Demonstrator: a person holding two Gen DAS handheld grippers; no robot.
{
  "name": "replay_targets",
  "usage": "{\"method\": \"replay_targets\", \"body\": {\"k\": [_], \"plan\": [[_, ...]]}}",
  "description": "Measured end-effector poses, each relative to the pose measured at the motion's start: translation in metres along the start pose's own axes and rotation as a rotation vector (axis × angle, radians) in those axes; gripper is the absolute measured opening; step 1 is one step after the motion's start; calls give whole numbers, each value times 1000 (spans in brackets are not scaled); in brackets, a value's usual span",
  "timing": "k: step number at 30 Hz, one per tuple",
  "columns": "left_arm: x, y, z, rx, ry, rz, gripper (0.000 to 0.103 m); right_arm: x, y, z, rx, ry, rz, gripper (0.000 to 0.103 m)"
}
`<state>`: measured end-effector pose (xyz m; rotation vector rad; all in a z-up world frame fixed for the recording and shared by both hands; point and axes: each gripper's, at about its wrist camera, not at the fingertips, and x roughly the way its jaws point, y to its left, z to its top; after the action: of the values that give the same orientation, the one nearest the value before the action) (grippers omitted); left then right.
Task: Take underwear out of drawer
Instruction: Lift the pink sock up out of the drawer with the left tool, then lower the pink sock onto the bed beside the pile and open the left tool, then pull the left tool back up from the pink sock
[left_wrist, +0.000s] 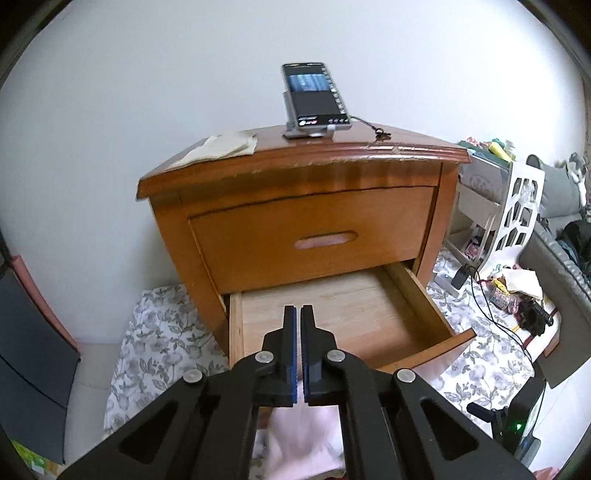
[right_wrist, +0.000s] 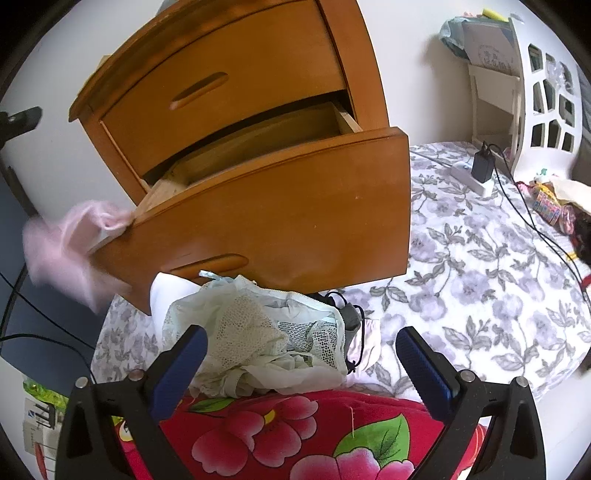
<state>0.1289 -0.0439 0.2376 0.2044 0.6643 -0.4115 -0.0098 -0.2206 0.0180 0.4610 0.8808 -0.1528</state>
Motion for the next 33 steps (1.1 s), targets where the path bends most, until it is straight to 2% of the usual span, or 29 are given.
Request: {"method": "replay_targets", "body": {"k": [2,5,8,12,15,17,19,20,21,25,27,33], "plan": [[7,4,-13,-22,35,-15,1,0,2,0,-7,-1,-11,103],[31,15,-49,-61,105,-8,1,0,2,0,-13,1,-20,103],[55,32,-84,-138,197,-54,1,1,2,0,-17,2,-28,103],[73,49,-119,-198,243,-62,1,3,4,0,-31,11,-44,103],[88,61,-145,-244,309,-69,1,4,6,0,-37,16,-51,103],[90,64,-153,-255,316,-71,4,4,7,0,-42,20,-59,103],[89,65,-161,-259,305,-72,21,5,9,0,-49,22,-69,103],[89,63,-164,-259,303,-70,45,6,10,0,-52,24,-73,103],[88,62,-167,-259,296,-65,65,6,11,-1,-56,25,-77,103],[84,44,-175,-234,274,-70,75,7,15,-1,-77,27,-93,103],[82,34,-177,-227,251,-80,86,7,16,-1,-87,30,-94,103],[73,17,-182,-209,174,-44,96,6,19,-3,-113,31,-97,103]]}}
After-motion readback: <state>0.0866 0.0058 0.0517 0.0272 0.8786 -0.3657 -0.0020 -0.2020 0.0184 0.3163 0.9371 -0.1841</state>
